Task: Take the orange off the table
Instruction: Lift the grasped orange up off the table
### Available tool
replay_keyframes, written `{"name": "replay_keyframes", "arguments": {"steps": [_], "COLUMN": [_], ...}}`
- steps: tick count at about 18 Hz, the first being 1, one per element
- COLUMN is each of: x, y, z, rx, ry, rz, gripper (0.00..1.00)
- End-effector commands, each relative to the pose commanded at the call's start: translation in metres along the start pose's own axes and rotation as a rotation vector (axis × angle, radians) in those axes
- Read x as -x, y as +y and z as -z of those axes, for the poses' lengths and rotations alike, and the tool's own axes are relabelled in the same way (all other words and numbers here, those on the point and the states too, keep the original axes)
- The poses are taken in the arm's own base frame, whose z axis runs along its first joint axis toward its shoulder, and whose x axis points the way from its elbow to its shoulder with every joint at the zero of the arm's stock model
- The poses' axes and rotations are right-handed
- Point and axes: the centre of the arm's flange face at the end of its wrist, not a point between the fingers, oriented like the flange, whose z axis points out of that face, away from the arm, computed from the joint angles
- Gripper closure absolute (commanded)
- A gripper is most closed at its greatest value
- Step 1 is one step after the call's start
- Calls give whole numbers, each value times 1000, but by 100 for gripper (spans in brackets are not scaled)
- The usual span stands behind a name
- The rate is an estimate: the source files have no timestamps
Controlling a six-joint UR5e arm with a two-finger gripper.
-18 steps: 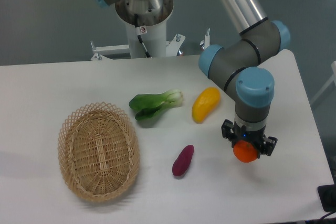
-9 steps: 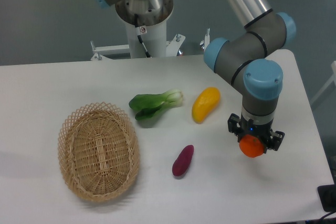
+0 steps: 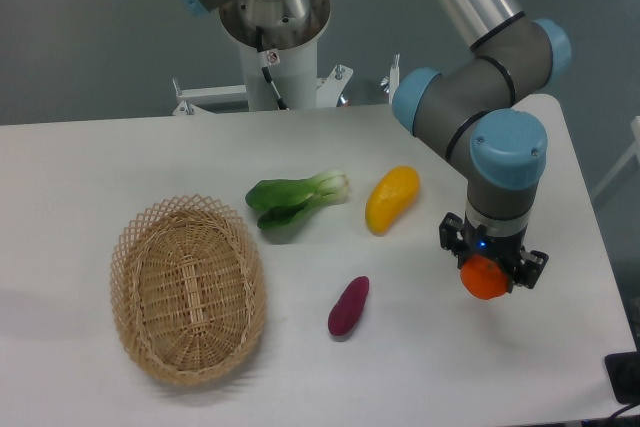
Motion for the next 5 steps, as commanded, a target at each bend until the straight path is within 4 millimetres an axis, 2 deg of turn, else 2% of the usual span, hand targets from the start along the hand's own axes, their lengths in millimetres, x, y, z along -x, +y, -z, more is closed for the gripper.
{"name": "replay_keyframes", "arguments": {"steps": [5], "x": [0], "y": [0], "z": [0], "rx": [0], "ry": [0], "rz": [0], "gripper": [23]}}
